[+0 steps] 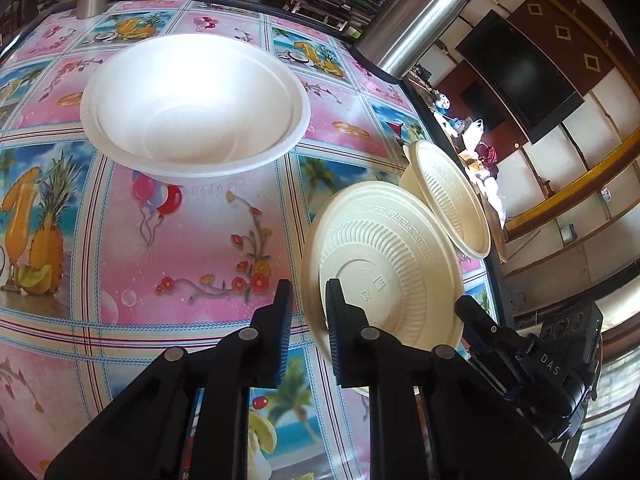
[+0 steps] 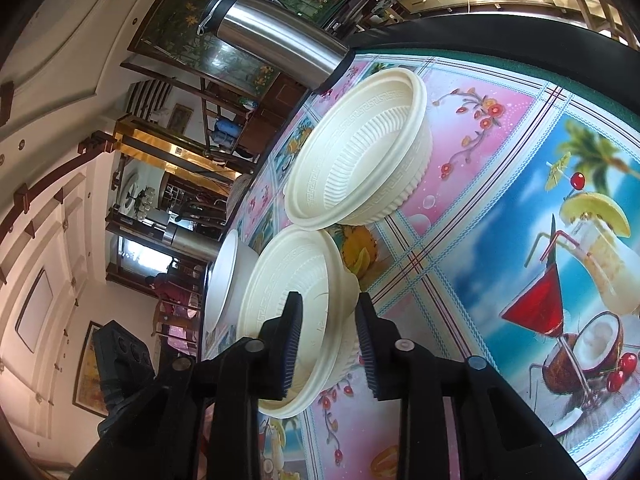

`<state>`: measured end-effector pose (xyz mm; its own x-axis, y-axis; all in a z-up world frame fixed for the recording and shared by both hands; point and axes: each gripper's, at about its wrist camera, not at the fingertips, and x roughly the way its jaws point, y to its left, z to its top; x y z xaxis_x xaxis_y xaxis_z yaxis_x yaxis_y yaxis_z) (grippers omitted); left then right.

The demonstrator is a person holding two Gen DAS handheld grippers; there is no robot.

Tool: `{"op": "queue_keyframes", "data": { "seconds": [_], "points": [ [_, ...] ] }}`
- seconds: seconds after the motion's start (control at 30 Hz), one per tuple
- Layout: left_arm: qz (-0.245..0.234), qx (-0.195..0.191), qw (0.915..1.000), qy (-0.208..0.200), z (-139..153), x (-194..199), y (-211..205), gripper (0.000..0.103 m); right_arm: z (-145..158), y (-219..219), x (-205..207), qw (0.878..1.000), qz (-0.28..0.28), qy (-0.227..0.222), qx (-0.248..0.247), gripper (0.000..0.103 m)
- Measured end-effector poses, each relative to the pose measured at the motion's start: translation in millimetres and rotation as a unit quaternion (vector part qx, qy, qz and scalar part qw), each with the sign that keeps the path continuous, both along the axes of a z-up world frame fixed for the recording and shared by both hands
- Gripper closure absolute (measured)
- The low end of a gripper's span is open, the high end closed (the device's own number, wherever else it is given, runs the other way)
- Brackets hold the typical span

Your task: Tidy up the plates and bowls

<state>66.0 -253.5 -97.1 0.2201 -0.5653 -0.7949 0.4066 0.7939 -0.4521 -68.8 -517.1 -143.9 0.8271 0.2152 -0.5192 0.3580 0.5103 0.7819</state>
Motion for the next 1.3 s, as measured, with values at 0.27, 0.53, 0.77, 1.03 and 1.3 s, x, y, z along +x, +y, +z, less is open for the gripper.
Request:
{"op": "queue_keyframes", "data": {
  "seconds": [0.27, 0.53, 0.77, 1.03, 1.3],
  "points": [
    [-0.002, -0.006, 1.0000, 0.003, 0, 0, 3, 0.094, 2, 5, 0, 1.000, 0.005, 0.001, -0.015, 0.088],
    [0.000, -0.011, 0.9999, 0.009, 1, 0, 9, 0.094, 3, 8, 3, 1.000, 0.015, 0.000, -0.019, 0.088],
    [-0.001, -0.014, 0.9999, 0.010, 1, 0, 11, 0.094, 1, 7, 4, 1.000, 0.016, -0.002, -0.018, 0.088],
    [-0.003, -0.004, 1.0000, -0.007, 4, -7, 10, 0.094, 3, 10, 4, 0.999, 0.017, -0.001, -0.033, 0.088],
    [-0.005, 0.013, 0.9991, -0.041, 11, -20, 14, 0.094, 1, 16, -1, 0.999, 0.009, -0.001, -0.030, 0.088]
  ]
}}
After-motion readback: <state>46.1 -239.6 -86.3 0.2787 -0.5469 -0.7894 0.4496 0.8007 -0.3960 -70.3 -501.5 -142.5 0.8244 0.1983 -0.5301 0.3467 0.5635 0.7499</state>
